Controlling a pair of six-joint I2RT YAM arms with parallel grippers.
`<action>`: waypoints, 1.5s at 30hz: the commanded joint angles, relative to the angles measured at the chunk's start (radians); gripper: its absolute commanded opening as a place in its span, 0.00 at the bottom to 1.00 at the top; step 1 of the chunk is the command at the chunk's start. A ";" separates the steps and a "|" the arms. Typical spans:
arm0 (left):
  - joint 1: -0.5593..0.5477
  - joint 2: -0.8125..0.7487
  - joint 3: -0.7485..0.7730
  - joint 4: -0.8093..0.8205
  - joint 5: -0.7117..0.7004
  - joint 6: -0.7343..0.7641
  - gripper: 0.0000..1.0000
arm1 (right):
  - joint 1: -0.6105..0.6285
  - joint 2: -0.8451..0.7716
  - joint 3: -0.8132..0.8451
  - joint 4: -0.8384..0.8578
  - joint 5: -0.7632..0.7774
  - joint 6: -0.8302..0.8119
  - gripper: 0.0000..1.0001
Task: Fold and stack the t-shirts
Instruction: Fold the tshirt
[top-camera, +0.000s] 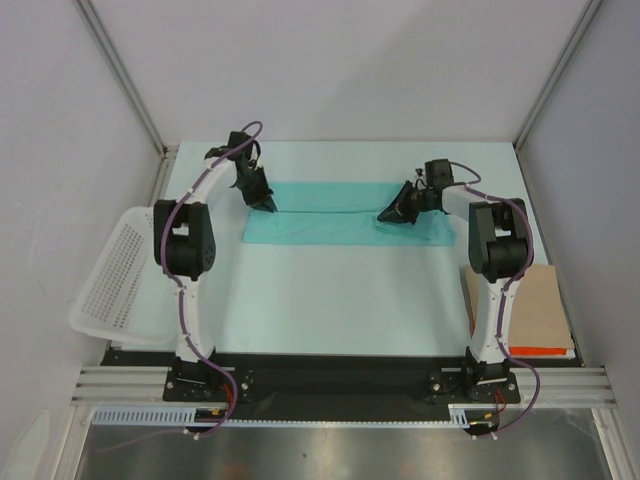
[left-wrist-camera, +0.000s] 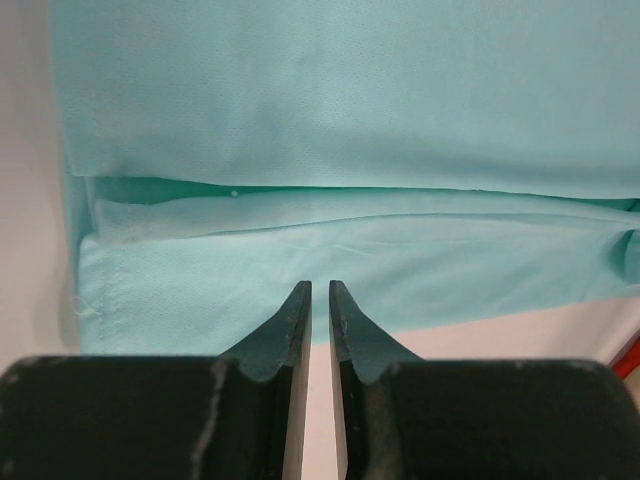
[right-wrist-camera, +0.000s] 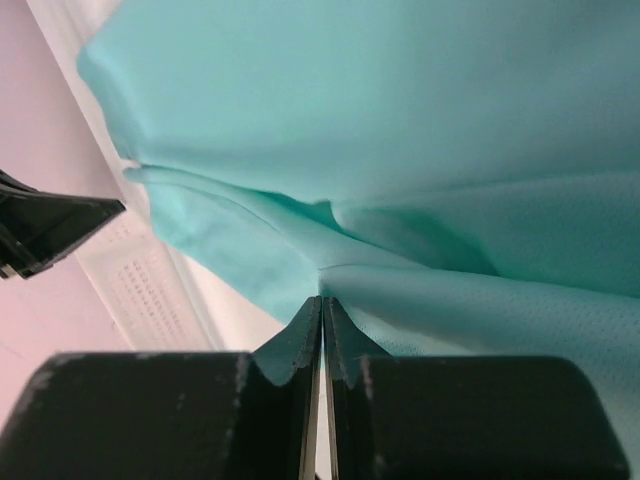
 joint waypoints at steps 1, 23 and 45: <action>0.017 0.005 0.064 -0.037 -0.025 0.022 0.17 | 0.006 -0.028 -0.039 0.028 -0.073 0.026 0.08; 0.024 -0.128 -0.119 0.069 0.016 0.023 0.18 | 0.078 -0.026 -0.003 -0.104 0.211 0.000 0.08; 0.014 -0.300 -0.333 0.216 0.067 -0.003 0.19 | 0.150 0.083 0.578 -0.924 0.950 0.585 1.00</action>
